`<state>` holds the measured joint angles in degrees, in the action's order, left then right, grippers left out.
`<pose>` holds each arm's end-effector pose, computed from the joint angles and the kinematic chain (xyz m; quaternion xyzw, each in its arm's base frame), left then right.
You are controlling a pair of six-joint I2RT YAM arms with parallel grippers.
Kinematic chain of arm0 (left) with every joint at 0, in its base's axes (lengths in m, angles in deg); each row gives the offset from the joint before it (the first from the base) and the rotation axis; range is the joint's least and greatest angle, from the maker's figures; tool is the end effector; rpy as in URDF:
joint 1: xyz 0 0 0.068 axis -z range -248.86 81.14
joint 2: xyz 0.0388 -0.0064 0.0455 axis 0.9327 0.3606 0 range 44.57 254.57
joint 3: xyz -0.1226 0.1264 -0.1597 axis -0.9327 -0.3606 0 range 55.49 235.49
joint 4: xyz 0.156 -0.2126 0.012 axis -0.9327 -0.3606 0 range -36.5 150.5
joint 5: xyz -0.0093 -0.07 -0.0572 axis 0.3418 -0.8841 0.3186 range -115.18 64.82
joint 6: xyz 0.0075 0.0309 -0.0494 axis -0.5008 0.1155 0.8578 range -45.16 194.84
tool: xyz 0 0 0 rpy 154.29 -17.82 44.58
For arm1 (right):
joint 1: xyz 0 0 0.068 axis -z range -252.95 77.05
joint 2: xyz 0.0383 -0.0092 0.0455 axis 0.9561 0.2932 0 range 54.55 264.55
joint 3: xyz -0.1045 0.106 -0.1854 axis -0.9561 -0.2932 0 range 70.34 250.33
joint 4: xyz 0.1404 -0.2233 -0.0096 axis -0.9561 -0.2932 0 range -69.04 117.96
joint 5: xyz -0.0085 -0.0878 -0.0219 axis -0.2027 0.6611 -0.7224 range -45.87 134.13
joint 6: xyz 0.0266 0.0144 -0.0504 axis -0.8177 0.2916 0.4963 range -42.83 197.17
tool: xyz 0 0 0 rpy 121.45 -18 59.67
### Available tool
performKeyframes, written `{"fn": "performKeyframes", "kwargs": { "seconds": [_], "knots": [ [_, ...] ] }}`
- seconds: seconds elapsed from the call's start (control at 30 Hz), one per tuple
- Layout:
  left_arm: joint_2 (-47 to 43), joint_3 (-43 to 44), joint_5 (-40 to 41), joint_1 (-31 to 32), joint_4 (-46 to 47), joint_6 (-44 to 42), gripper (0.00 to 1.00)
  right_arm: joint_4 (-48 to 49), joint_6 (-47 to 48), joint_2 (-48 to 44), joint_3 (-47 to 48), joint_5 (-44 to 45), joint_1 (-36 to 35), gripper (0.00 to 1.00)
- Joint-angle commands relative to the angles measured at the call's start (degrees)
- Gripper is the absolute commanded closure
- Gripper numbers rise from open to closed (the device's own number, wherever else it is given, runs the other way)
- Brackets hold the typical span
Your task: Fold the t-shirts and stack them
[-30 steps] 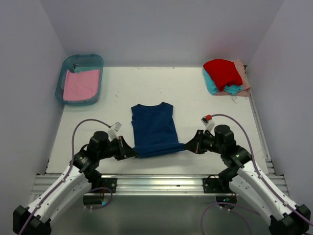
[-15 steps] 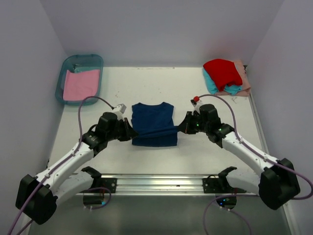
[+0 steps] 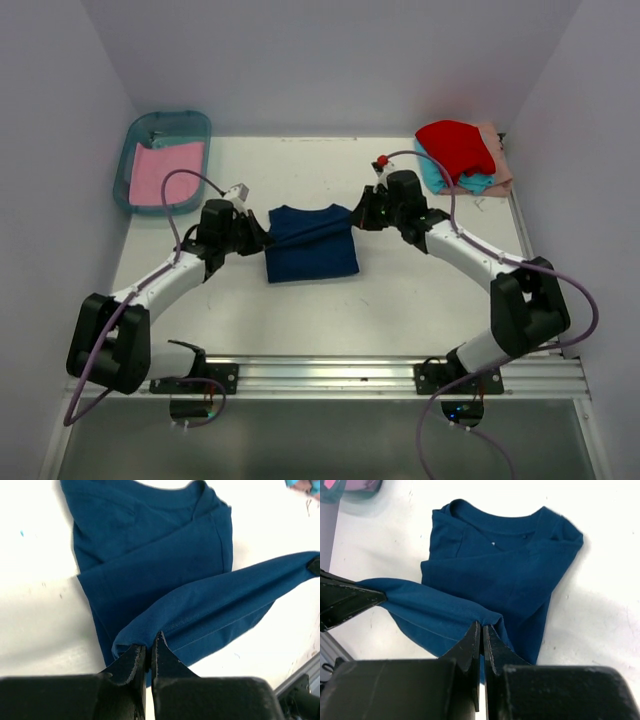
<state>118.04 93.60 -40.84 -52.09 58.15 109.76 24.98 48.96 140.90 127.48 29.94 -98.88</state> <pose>0.2675 -0.0926 0.1669 -0.0810 0.8877 -0.3004 0.3395 0.3089 0.1618 0.2108 -0.0424 0.8697 0.3146 0.3779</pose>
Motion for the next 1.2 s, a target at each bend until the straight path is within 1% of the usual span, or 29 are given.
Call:
{"fn": "performKeyframes", "kwargs": {
  "seconds": [0.0, 0.13, 0.27, 0.33, 0.4, 0.43, 0.47, 0.5, 0.53, 0.57, 0.6, 0.63, 0.67, 0.7, 0.77, 0.83, 0.9, 0.97, 1.0, 1.1, 1.13, 1.17],
  "knots": [
    [4.7, 4.9, -0.3, -2.3, 7.0, -3.2, 1.0, 2.7, 1.8, 3.6, 5.2, 3.4, 1.6, 1.0],
    [11.7, 9.0, -2.0, -3.5, 9.6, -2.6, 1.0, 5.9, 1.3, 8.7, 7.7, 3.5, 2.2, 1.0],
    [18.4, 12.9, -3.3, -4.6, 14.4, -2.0, 1.0, 8.6, 0.3, 14.8, 11.0, 3.6, 3.3, 1.0],
    [23.5, 17.1, -4.0, -5.0, 14.7, -2.1, 1.0, 8.8, -1.1, 19.1, 14.7, 5.1, 3.8, 1.0],
    [27.3, 21.3, -6.8, -5.9, 18.7, -2.2, 1.0, 8.5, -2.5, 22.3, 19.6, 7.2, 4.2, 1.0],
    [31.2, 23.0, -7.4, -6.3, 20.0, -1.9, 1.0, 8.3, -2.9, 25.3, 21.6, 9.7, 4.2, 1.0],
    [33.2, 24.6, -8.1, -7.1, 23.5, -1.7, 0.9, 7.8, -3.9, 27.4, 23.5, 13.8, 4.2, 1.0],
    [37.6, 29.2, -9.6, -7.5, 24.1, -1.3, 0.71, 7.2, -4.0, 29.1, 28.2, 15.9, 4.2, 0.89],
    [39.6, 32.0, -11.1, -8.0, 23.7, -0.9, 0.53, 4.9, -3.8, 33.1, 31.1, 17.3, 4.2, 0.6],
    [41.4, 34.5, -12.1, -8.9, 23.3, 0.0, 0.14, 3.2, -3.1, 34.7, 34.2, 19.0, 4.2, 0.4],
    [42.5, 37.0, -12.2, -9.3, 23.3, 0.2, 0.0, 0.9, -2.8, 35.7, 38.1, 19.6, 4.2, 0.01],
    [42.1, 37.6, -12.1, -9.7, 23.3, 0.3, 0.0, 1.7, -2.6, 35.8, 38.4, 19.7, 4.2, 0.01],
    [41.1, 36.5, -11.5, -10.0, 23.6, 0.2, 0.0, 2.6, -1.9, 35.3, 37.9, 19.7, 4.2, 0.01],
    [37.8, 35.3, -9.3, -10.2, 24.1, 0.1, 0.0, 2.7, -1.2, 34.4, 36.1, 20.0, 4.2, 0.01],
    [32.3, 30.9, -7.4, -10.4, 26.2, -0.2, 0.0, 8.6, 0.0, 31.4, 31.7, 19.7, 4.3, 0.01],
    [29.1, 28.6, -6.8, -10.4, 26.8, -0.3, 0.0, 10.4, 0.4, 29.6, 28.9, 18.9, 4.3, 0.01],
    [26.6, 26.8, -7.1, -10.4, 25.7, -0.3, 0.0, 12.7, 0.6, 26.7, 24.9, 17.7, 4.2, 0.01],
    [25.3, 26.8, -7.2, -10.4, 20.0, -0.4, 0.0, 14.1, 1.0, 23.2, 20.8, 16.1, 4.2, 0.01],
    [24.9, 26.4, -7.5, -10.3, 18.4, -0.6, 0.0, 15.6, 1.0, 22.1, 19.7, 14.4, 4.2, 0.01],
    [22.8, 23.1, -6.6, -10.1, 15.3, -1.6, 0.0, 16.3, 0.5, 20.5, 18.0, 7.3, 4.2, 0.01],
    [22.7, 22.6, -6.0, -10.1, 12.7, -2.6, 0.0, 16.2, -0.9, 20.9, 18.3, 0.6, 4.3, 0.01],
    [23.0, 22.5, -4.7, -10.0, 11.2, -3.2, 0.0, 15.7, -1.8, 21.8, 19.8, -2.5, 4.4, 0.09]
  ]
}}
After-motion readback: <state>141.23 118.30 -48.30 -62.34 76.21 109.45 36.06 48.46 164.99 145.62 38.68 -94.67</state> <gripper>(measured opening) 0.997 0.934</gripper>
